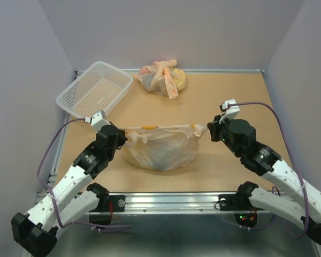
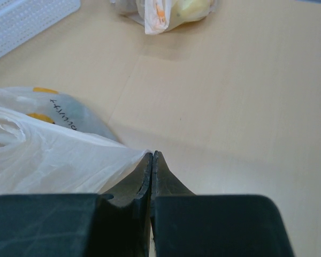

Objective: Untie the knot of the plastic bag and take out the fruit

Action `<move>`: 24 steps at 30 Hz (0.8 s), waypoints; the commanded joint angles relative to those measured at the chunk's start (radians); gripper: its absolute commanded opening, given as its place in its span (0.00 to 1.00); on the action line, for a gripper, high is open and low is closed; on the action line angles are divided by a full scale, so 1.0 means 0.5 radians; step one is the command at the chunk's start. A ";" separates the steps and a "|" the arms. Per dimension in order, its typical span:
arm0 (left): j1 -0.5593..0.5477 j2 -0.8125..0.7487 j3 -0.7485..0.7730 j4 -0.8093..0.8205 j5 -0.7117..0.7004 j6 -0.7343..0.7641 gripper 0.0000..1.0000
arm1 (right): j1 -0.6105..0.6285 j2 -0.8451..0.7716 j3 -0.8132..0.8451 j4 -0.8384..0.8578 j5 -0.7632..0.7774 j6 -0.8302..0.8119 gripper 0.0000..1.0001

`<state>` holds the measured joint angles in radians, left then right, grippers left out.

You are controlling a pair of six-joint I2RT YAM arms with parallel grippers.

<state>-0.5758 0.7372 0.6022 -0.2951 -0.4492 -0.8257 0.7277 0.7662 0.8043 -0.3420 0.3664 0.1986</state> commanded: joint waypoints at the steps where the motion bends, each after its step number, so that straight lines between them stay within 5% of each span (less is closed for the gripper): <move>1: 0.133 0.090 0.341 0.228 0.140 0.347 0.00 | -0.007 0.121 0.259 -0.065 0.239 -0.173 0.00; 5: 0.142 0.504 0.840 0.329 0.321 0.510 0.00 | -0.007 0.366 0.495 -0.003 0.500 -0.293 0.00; 11: 0.145 0.581 1.057 0.467 0.570 0.473 0.00 | -0.013 0.584 0.775 0.089 0.461 -0.354 0.00; 14: 0.145 0.462 0.806 0.437 0.536 0.369 0.00 | -0.010 0.533 0.659 0.089 0.363 -0.281 0.00; 21: 0.136 0.008 -0.343 0.526 0.834 -0.139 0.00 | -0.010 0.296 0.220 0.000 -0.054 -0.127 0.01; 23: 0.130 -0.172 -0.525 0.510 0.889 -0.201 0.00 | -0.010 0.253 0.229 -0.074 -0.137 -0.090 0.20; 24: 0.124 -0.228 -0.560 0.495 0.907 -0.235 0.00 | -0.010 0.253 0.247 -0.098 -0.207 -0.099 0.50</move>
<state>-0.5087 0.7387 0.4030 -0.0704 -0.0731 -0.8280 0.7265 0.9222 0.9291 -0.3706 0.3859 0.1162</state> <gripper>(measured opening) 0.029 0.246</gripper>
